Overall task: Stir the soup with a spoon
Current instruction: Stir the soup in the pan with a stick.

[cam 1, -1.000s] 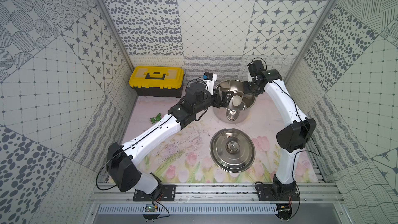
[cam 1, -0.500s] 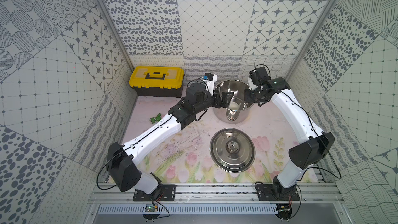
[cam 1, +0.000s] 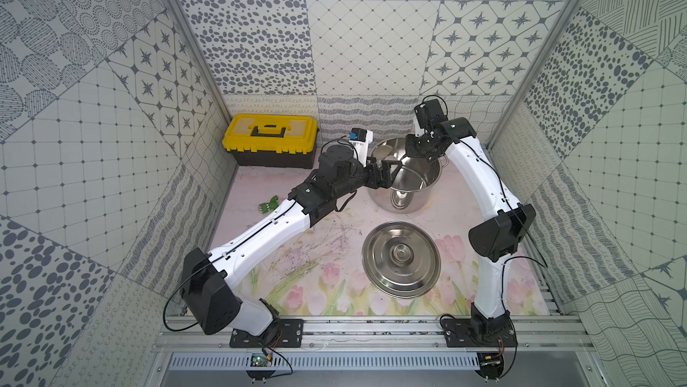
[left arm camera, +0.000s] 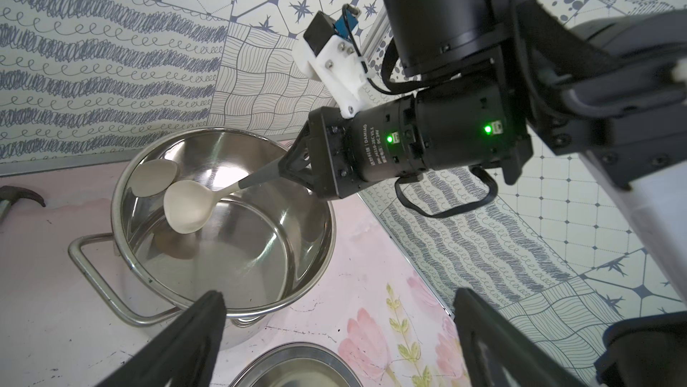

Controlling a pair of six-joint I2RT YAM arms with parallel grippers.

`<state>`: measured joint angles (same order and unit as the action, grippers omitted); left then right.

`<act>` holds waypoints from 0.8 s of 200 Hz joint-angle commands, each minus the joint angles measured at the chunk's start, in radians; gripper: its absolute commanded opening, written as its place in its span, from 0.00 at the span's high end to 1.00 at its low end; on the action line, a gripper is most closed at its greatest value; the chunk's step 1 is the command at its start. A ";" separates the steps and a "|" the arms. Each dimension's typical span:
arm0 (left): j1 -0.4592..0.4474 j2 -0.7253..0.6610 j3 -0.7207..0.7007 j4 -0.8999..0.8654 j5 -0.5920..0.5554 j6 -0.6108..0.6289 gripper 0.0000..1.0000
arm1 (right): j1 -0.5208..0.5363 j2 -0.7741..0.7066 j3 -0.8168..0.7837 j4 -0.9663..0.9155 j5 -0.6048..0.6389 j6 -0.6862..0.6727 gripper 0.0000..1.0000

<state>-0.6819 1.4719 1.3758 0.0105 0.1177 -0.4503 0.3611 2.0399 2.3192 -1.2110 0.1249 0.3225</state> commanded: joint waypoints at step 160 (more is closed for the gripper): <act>-0.003 -0.016 -0.034 0.049 -0.010 -0.004 0.00 | 0.081 -0.268 -0.403 0.110 -0.054 0.083 1.00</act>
<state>-0.6819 1.4723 1.3537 0.0166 0.1158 -0.4534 0.4198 1.7287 1.8702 -1.1873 0.0868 0.3515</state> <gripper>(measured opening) 0.996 0.166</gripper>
